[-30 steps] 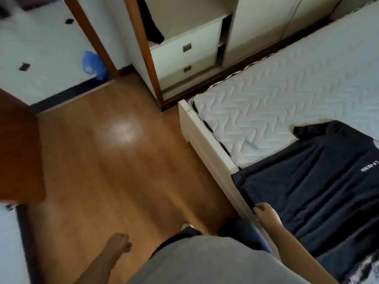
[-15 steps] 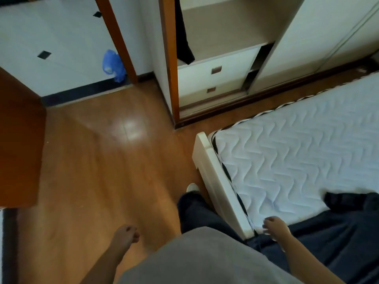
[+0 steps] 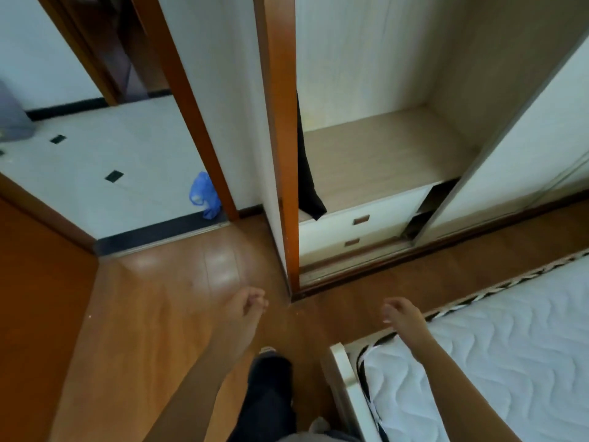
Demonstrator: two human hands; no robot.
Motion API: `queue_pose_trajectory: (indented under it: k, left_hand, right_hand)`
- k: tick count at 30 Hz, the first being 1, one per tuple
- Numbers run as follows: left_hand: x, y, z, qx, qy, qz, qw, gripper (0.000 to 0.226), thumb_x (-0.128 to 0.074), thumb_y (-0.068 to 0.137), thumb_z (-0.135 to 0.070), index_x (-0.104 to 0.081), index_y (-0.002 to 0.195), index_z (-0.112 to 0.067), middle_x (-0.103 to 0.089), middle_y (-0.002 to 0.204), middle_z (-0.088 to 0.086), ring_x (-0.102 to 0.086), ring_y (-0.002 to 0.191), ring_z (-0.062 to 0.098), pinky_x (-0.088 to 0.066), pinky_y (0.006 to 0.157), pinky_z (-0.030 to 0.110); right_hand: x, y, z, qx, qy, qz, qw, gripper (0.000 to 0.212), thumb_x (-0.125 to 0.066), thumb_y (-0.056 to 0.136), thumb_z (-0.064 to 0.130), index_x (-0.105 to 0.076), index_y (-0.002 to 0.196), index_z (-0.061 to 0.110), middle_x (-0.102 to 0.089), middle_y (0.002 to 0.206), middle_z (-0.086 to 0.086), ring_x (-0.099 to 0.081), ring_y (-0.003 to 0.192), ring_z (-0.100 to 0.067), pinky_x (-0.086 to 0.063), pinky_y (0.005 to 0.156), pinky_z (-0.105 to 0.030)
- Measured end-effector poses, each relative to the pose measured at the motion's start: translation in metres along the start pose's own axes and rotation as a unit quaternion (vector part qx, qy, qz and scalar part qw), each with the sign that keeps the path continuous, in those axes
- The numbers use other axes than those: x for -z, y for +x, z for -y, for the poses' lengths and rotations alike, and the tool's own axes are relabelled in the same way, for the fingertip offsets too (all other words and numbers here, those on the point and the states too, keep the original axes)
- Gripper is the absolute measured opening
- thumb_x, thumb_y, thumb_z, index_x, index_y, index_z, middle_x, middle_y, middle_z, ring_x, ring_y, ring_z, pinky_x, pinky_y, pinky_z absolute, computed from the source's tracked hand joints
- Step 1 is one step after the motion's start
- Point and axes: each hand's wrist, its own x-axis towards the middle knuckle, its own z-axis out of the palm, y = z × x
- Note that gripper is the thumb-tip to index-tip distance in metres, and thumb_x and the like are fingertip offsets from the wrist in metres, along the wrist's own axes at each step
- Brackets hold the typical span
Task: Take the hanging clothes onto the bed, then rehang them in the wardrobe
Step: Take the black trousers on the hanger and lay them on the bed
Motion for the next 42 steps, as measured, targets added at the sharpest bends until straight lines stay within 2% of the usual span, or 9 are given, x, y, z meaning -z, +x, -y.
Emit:
queue_pose_trajectory:
  k: [6, 9, 11, 14, 19, 22, 28, 36, 42]
  left_hand:
    - [0.057, 0.101, -0.118, -0.186, 0.001, -0.044, 0.982, 0.014, -0.048, 0.092, -0.021, -0.053, 0.102, -0.029, -0.062, 0.102, -0.006, -0.058, 0.097, 0.01, -0.047, 0.088, 0.027]
    - [0.091, 0.138, -0.169, -0.311, 0.012, -0.11, 0.944, 0.019, -0.048, 0.091, -0.019, -0.054, 0.109, -0.02, -0.06, 0.1, -0.013, -0.057, 0.095, -0.002, -0.045, 0.084, 0.009]
    - [0.109, 0.157, -0.198, -0.377, -0.018, -0.161, 0.912, 0.015, -0.05, 0.091, -0.017, -0.055, 0.105, -0.02, -0.058, 0.096, -0.019, -0.058, 0.095, -0.001, -0.046, 0.084, 0.01]
    - [0.124, 0.185, -0.238, -0.421, -0.066, -0.196, 0.883, 0.015, -0.049, 0.088, -0.02, -0.054, 0.102, -0.023, -0.058, 0.099, -0.02, -0.058, 0.097, 0.003, -0.046, 0.086, 0.02]
    - [0.13, 0.213, -0.287, -0.502, -0.065, -0.2, 0.839, 0.027, -0.045, 0.084, -0.034, -0.052, 0.107, -0.023, -0.052, 0.103, -0.024, -0.053, 0.098, -0.007, -0.046, 0.084, 0.017]
    - [0.136, 0.222, -0.316, -0.534, -0.066, -0.218, 0.815, 0.029, -0.045, 0.084, -0.034, -0.049, 0.111, -0.024, -0.05, 0.108, -0.023, -0.052, 0.103, -0.004, -0.044, 0.085, 0.012]
    - [0.147, 0.218, -0.377, -0.584, -0.083, -0.275, 0.76, 0.034, -0.046, 0.085, -0.034, -0.046, 0.117, -0.022, -0.049, 0.115, -0.018, -0.053, 0.111, 0.006, -0.046, 0.09, 0.017]
    - [0.145, 0.194, -0.424, -0.566, -0.102, -0.38, 0.724, 0.029, -0.041, 0.082, -0.042, -0.045, 0.111, -0.042, -0.057, 0.118, -0.01, -0.057, 0.109, 0.012, -0.052, 0.088, 0.028]
    - [0.13, 0.183, -0.443, -0.561, -0.135, -0.419, 0.701, 0.026, -0.039, 0.08, -0.046, -0.052, 0.102, -0.046, -0.059, 0.102, -0.036, -0.056, 0.103, -0.008, -0.046, 0.08, 0.006]
  right_hand:
    - [0.018, 0.042, 0.12, 0.106, 0.053, -0.077, 0.99, 0.02, -0.052, 0.092, 0.014, -0.058, 0.11, 0.008, -0.063, 0.086, 0.001, -0.062, 0.084, -0.023, -0.046, 0.077, -0.034]
    - [0.034, 0.056, 0.182, 0.159, 0.068, -0.106, 0.979, 0.02, -0.05, 0.092, 0.015, -0.057, 0.11, 0.011, -0.066, 0.09, 0.0, -0.064, 0.087, -0.019, -0.048, 0.082, -0.037]
    - [0.046, 0.061, 0.228, 0.203, 0.089, -0.125, 0.967, 0.019, -0.049, 0.092, 0.012, -0.057, 0.109, 0.008, -0.066, 0.087, 0.0, -0.063, 0.083, -0.017, -0.046, 0.079, -0.032]
    - [0.061, 0.06, 0.297, 0.274, 0.096, -0.141, 0.946, 0.014, -0.05, 0.092, 0.013, -0.058, 0.103, 0.014, -0.067, 0.087, 0.001, -0.065, 0.075, -0.01, -0.047, 0.076, -0.025]
    - [0.08, 0.058, 0.381, 0.377, 0.091, -0.158, 0.908, 0.017, -0.052, 0.091, 0.012, -0.059, 0.088, 0.028, -0.071, 0.071, 0.007, -0.065, 0.065, 0.001, -0.049, 0.064, -0.01]
    - [0.088, 0.06, 0.425, 0.42, 0.088, -0.151, 0.891, 0.022, -0.049, 0.092, 0.01, -0.058, 0.088, 0.03, -0.072, 0.072, 0.018, -0.065, 0.065, 0.001, -0.049, 0.065, -0.012]
    - [0.099, 0.069, 0.509, 0.516, 0.093, -0.101, 0.845, 0.016, -0.047, 0.093, 0.011, -0.059, 0.098, 0.02, -0.068, 0.085, 0.004, -0.066, 0.075, -0.007, -0.05, 0.077, -0.028]
    - [0.106, 0.09, 0.607, 0.619, 0.112, 0.015, 0.777, 0.018, -0.047, 0.092, 0.008, -0.058, 0.096, 0.022, -0.067, 0.084, 0.004, -0.065, 0.071, -0.002, -0.048, 0.071, -0.014]
    - [0.1, 0.086, 0.658, 0.679, 0.128, 0.074, 0.719, 0.014, -0.052, 0.09, 0.018, -0.055, 0.1, 0.027, -0.061, 0.09, 0.002, -0.064, 0.088, -0.019, -0.047, 0.078, -0.024]
